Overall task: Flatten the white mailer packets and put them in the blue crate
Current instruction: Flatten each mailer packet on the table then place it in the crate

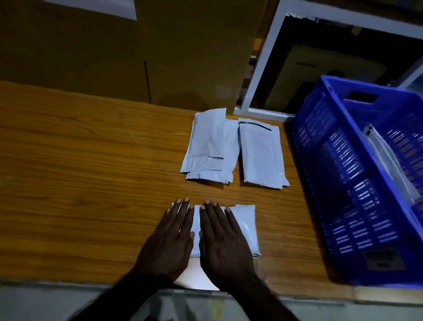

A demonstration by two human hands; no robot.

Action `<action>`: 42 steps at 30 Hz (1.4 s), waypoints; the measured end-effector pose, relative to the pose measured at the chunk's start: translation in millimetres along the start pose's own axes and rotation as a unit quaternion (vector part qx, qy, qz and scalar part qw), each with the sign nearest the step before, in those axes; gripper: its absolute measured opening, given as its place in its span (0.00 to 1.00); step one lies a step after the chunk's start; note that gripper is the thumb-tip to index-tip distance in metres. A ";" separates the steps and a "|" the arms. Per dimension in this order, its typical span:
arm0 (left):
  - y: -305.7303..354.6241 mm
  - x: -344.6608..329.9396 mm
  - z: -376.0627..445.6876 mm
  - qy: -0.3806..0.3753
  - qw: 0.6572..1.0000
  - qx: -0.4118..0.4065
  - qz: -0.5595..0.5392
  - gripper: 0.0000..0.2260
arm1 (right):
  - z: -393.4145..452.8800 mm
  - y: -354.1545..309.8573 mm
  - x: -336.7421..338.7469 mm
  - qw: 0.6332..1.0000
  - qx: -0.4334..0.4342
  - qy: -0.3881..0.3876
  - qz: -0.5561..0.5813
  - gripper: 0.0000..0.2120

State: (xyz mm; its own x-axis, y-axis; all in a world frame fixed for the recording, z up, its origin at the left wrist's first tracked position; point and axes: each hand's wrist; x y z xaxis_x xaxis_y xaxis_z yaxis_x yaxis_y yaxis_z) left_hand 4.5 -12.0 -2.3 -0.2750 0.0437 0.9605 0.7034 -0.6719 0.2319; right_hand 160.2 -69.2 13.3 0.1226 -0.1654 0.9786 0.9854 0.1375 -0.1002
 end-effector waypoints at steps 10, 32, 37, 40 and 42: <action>0.6 -0.1 3.5 -0.040 0.999 0.011 0.034 0.26 | -3.0 2.2 -2.6 0.999 0.019 -0.021 0.041 0.24; 31.4 -1.5 23.2 -0.037 0.998 0.012 0.040 0.25 | -18.6 24.2 10.4 0.999 -0.010 -0.018 0.047 0.29; 30.9 2.9 24.9 -0.055 0.996 0.000 0.063 0.26 | -12.9 29.0 12.3 0.989 -0.035 -0.075 0.124 0.29; 37.1 10.2 29.2 -0.035 0.997 -0.011 0.062 0.25 | -2.5 39.9 34.2 0.959 -0.079 -0.110 0.249 0.28; 47.4 12.0 35.1 -0.018 0.999 -0.022 0.041 0.24 | -3.8 49.0 41.3 0.956 -0.117 -0.078 0.259 0.29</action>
State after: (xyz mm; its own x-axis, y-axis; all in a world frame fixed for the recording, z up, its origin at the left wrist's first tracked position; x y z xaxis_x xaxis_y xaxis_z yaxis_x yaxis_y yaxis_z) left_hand 57.5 -17.4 25.5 -0.1938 0.0133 0.9810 0.6932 -0.7057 0.1465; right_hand 213.9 -73.1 48.1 0.5993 0.0153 0.8004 0.7994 -0.0642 -0.5974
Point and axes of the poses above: each hand's wrist, its own z-axis towards the middle knuckle, its own x-axis out of the back of the hand, y = z × x, and after that the axes turned 4 degrees about -y, right-handed
